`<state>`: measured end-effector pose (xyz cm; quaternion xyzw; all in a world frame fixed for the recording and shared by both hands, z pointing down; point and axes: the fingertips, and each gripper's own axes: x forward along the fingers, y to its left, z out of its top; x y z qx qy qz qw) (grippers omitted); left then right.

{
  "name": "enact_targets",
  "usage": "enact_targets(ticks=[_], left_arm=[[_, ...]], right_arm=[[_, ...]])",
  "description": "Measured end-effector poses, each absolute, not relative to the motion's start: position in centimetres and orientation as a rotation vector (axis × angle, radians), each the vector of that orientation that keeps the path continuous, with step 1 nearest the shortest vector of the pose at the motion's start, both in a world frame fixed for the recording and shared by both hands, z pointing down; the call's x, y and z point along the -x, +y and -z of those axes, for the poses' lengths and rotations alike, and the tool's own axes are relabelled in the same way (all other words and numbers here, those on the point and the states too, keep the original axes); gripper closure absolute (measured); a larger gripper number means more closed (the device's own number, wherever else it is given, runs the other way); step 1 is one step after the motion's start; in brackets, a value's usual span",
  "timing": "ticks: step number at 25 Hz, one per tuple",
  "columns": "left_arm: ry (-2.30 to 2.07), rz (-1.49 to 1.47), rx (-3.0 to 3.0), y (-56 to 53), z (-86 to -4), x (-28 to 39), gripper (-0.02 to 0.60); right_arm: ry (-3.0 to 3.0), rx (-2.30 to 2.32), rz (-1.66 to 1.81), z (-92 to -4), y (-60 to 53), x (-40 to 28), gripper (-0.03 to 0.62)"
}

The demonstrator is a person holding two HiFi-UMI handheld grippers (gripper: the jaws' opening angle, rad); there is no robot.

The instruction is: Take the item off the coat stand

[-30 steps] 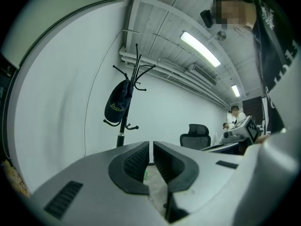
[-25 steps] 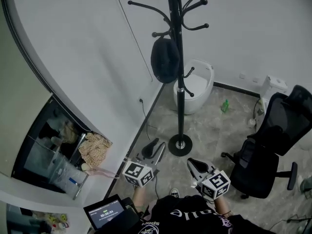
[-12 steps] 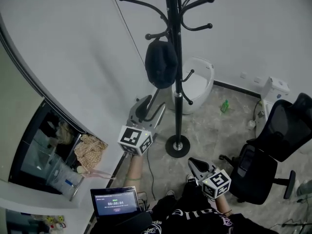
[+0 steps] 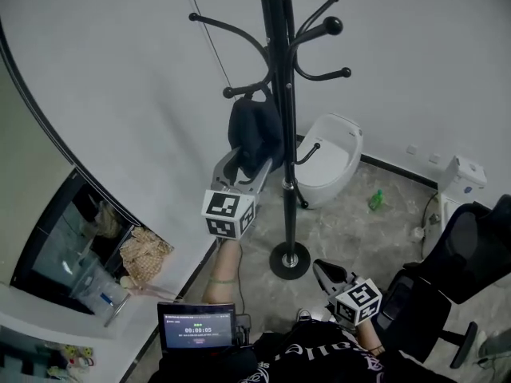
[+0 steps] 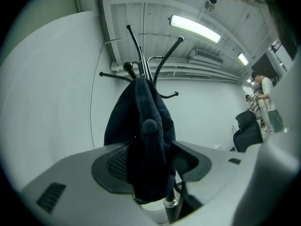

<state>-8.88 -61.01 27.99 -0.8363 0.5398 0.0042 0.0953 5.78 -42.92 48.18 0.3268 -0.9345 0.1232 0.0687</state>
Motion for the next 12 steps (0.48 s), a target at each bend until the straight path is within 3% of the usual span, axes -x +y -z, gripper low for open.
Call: enact_targets(ticks=[2,4,5,12], left_arm=[[1.645,-0.012,2.472,-61.9,-28.5,9.1,0.368],[1.655,-0.060,2.493,-62.2,-28.5,9.4,0.512],[1.649,-0.100,2.522,-62.2,-28.4,9.6,0.549],[1.547,-0.493,2.533,-58.9,-22.6,11.6,0.565]], right_arm=[[-2.824,-0.960,-0.381,-48.3,-43.8,-6.1,0.576],[-2.830,-0.935,-0.375,-48.1,-44.5,-6.1,0.576],[-2.831,-0.923,-0.366,-48.1,-44.8,-6.1,0.576],[-2.869,-0.857,-0.379,-48.1,-46.3,-5.7,0.576]])
